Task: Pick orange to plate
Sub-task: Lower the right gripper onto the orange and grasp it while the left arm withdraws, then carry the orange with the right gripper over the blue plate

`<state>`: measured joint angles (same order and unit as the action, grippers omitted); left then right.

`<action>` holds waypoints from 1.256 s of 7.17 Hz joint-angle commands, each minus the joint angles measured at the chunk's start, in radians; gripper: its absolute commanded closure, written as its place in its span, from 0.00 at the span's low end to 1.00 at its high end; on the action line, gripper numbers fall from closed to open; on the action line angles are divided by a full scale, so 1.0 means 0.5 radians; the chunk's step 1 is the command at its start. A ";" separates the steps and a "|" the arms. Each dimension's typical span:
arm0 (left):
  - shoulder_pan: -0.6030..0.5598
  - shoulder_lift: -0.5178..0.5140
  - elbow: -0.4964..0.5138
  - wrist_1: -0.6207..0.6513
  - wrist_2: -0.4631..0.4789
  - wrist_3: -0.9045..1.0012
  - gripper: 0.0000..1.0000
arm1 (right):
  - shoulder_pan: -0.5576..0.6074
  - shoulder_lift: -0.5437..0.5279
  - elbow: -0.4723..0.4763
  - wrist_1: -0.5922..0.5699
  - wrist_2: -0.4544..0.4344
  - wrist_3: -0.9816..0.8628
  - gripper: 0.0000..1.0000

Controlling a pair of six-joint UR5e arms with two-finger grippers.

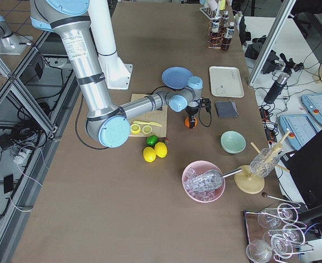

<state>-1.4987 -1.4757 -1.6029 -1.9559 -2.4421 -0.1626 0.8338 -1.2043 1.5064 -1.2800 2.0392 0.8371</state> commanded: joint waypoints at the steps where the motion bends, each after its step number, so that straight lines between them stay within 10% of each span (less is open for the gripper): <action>1: 0.000 0.000 0.003 0.003 0.000 0.000 0.02 | -0.154 0.296 0.009 -0.114 -0.007 0.436 1.00; 4: 0.003 0.000 0.006 0.006 0.000 -0.003 0.02 | -0.495 0.867 -0.009 -0.706 -0.294 0.938 1.00; 9: 0.003 0.037 0.000 0.003 -0.006 -0.003 0.02 | -0.729 1.129 -0.359 -0.680 -0.474 1.203 1.00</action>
<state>-1.4973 -1.4592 -1.6034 -1.9542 -2.4449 -0.1641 0.4838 -0.6456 1.3396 -1.6217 1.8079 1.4337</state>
